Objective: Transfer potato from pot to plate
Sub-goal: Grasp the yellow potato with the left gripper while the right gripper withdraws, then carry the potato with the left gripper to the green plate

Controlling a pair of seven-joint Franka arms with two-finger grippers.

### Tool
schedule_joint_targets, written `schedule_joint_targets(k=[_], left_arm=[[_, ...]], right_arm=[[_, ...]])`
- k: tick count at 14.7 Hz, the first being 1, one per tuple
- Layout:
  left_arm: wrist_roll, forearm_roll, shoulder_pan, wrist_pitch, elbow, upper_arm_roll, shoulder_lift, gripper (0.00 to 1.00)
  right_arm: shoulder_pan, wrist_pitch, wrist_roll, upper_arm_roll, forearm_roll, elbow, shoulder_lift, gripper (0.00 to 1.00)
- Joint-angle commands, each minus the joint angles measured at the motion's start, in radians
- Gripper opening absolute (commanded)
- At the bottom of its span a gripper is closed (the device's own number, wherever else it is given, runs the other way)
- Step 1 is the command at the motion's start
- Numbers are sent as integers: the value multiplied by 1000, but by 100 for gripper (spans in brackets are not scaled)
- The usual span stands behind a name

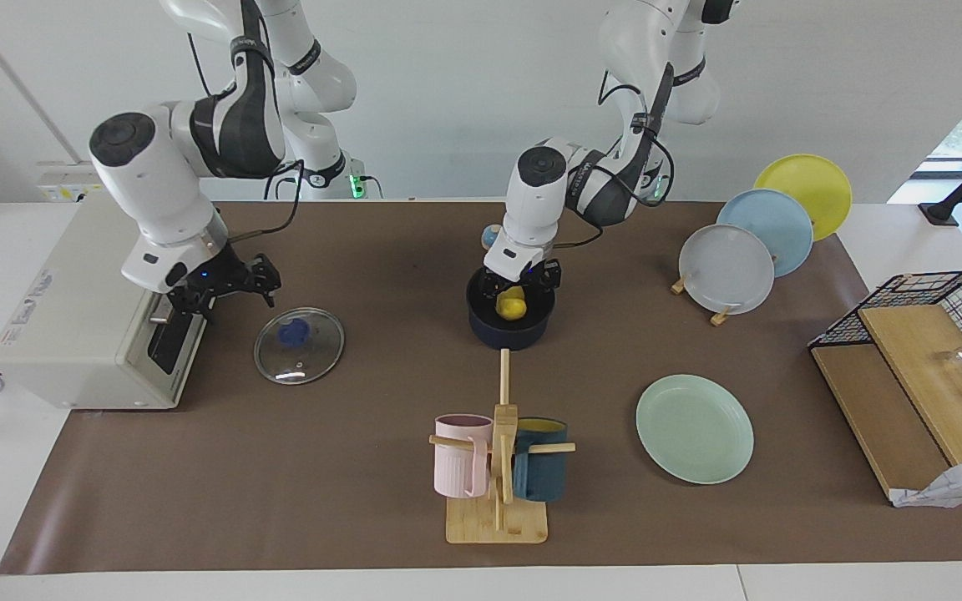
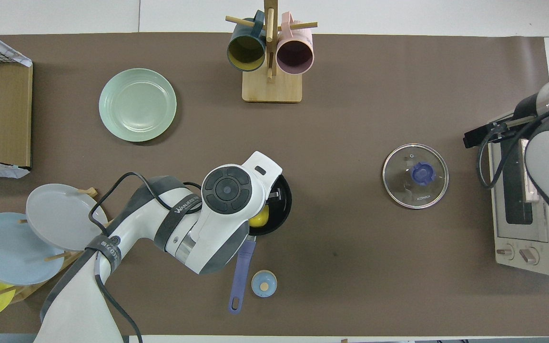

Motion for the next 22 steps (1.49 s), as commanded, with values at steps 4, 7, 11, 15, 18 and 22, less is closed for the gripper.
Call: schedule_joint_targets(k=[4,7,11,15,18,22], left_arm=[[-21,-5,-26,22,-14,15,14,100],[-18,-5,-24,16,-14,15,15,52],[-21,-5,-24,4,-8,15,14,0],[-34,-5,-23,-22,9,15,3,0],[-27,-5,5,-174,118,21,-28,0],[21,-10,115,-376,340,17,-14,0]], right_arm=[[-16,-258,103,8,-12,135,-24,100],[4,-266,104,-12,-50,117,-56,100],[24,-262,106,-37,-50,96,-68,100],[75,-277,121,-95,-47,56,-103,100],[77,-259,135,-95,-49,21,-127,100],[70,-248,135,-85,-53,53,-101,100]])
